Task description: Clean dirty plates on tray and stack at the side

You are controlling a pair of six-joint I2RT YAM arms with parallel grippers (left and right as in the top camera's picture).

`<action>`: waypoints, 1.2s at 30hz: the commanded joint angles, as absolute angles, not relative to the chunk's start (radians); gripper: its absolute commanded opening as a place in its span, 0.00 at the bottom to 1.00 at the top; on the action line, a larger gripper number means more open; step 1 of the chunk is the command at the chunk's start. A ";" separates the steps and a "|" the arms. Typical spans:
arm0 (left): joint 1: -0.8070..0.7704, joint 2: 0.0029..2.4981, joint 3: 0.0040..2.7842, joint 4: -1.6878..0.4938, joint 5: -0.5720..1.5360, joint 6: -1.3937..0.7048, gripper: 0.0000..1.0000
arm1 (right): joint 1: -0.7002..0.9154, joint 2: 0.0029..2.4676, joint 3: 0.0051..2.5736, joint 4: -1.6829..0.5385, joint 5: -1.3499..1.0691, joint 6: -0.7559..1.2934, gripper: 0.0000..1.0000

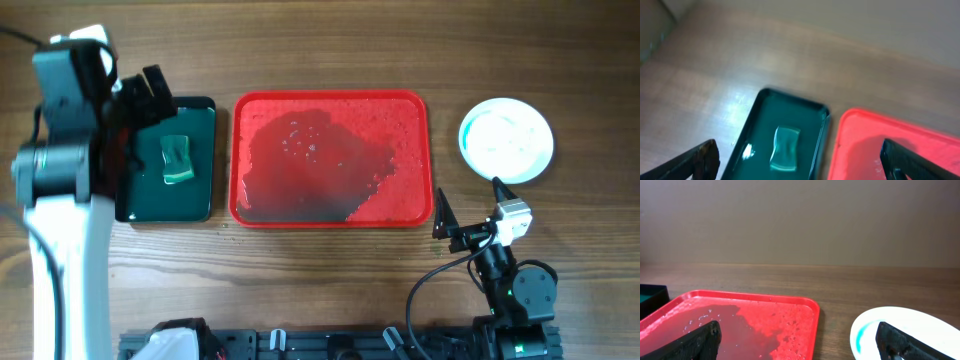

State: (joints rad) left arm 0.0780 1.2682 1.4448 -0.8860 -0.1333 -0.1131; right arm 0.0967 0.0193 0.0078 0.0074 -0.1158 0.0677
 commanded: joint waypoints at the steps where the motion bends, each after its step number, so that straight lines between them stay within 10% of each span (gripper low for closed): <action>1: 0.070 1.041 1.220 -0.746 -0.104 -0.254 1.00 | 0.102 0.017 0.005 0.010 -0.135 0.085 1.00; 11: 0.038 0.386 0.366 -0.049 -0.015 -0.348 1.00 | 0.102 0.017 0.005 0.010 -0.135 0.086 1.00; 36: -0.009 0.003 0.006 -0.074 0.010 -0.239 1.00 | 0.102 0.017 0.005 0.010 -0.135 0.086 1.00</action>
State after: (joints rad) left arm -0.0048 0.0139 0.0116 -0.0719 -0.0219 -0.2634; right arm 0.0967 0.0212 0.0071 0.0074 -0.1234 0.0746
